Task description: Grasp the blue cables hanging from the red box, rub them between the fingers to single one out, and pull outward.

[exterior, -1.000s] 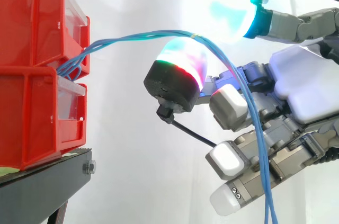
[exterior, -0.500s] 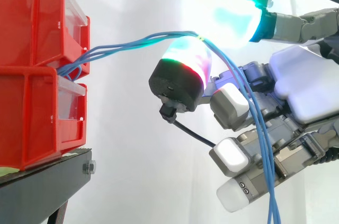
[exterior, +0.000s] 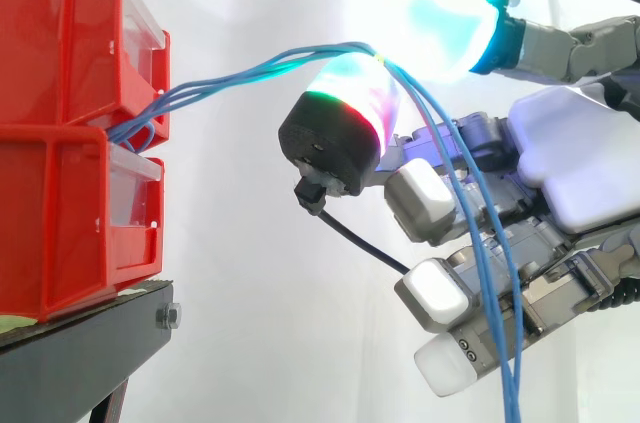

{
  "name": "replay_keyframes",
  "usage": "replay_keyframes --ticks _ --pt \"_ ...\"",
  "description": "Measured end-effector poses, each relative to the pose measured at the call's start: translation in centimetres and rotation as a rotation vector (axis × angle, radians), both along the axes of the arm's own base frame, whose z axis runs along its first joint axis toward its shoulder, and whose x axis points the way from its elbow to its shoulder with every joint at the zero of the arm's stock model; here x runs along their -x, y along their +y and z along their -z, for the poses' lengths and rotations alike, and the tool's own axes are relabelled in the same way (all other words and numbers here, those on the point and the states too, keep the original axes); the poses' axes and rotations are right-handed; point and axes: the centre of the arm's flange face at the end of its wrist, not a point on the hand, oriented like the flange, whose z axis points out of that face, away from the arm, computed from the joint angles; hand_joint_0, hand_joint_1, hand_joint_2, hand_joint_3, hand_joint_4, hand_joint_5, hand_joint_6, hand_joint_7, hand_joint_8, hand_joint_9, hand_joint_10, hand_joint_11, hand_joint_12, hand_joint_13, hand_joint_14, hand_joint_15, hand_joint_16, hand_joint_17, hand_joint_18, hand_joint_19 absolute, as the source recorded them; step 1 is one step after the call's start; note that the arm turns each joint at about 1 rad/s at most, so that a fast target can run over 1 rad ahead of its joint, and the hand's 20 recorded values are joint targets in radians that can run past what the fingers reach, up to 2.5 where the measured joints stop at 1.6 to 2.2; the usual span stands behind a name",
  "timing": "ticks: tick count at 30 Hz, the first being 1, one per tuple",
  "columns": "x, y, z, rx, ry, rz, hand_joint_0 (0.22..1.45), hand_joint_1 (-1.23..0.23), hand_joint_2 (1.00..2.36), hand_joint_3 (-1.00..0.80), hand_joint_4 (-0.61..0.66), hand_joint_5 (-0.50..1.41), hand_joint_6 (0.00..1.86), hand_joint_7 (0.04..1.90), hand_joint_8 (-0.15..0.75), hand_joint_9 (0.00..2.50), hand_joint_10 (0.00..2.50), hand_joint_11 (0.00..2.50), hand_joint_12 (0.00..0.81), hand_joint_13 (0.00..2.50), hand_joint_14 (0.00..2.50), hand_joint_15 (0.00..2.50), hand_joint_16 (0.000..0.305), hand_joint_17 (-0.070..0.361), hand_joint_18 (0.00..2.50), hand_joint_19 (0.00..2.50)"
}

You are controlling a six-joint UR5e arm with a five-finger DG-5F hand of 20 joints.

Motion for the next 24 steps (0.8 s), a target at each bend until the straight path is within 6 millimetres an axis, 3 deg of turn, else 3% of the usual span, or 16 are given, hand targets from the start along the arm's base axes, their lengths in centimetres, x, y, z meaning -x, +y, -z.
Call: replay_keyframes --ticks 3,5,8,14,24 --pt "-0.01 0.0 -0.01 0.0 -0.001 0.0 0.81 -0.91 1.0 -0.5 -0.22 -0.2 0.97 0.91 0.193 0.88 0.01 0.58 0.376 0.77 0.01 0.44 0.057 0.129 0.56 0.32" --pt "-0.01 0.0 0.0 0.0 -0.001 0.0 0.72 -0.92 1.0 -0.5 -0.17 -0.19 0.94 0.78 0.199 0.88 0.01 0.58 0.385 0.77 0.02 0.45 0.061 0.137 0.54 0.3" --pt "-0.01 0.01 -0.01 0.0 -0.001 0.0 0.59 -0.79 1.0 -0.5 -0.13 -0.17 0.91 0.78 0.239 0.95 0.01 0.59 0.404 0.77 0.02 0.45 0.066 0.148 0.43 0.34" --pt "-0.01 0.0 0.0 0.0 0.0 0.0 0.53 -0.66 1.0 -0.5 -0.08 -0.15 0.87 0.79 0.263 1.01 0.01 0.59 0.435 0.79 0.02 0.46 0.074 0.166 0.33 0.35" --pt "-0.01 0.0 0.0 0.0 0.0 0.0 0.46 -0.69 1.0 -0.5 -0.04 -0.14 0.86 0.81 0.296 1.02 0.01 0.59 0.457 0.79 0.01 0.46 0.077 0.174 0.39 0.37"
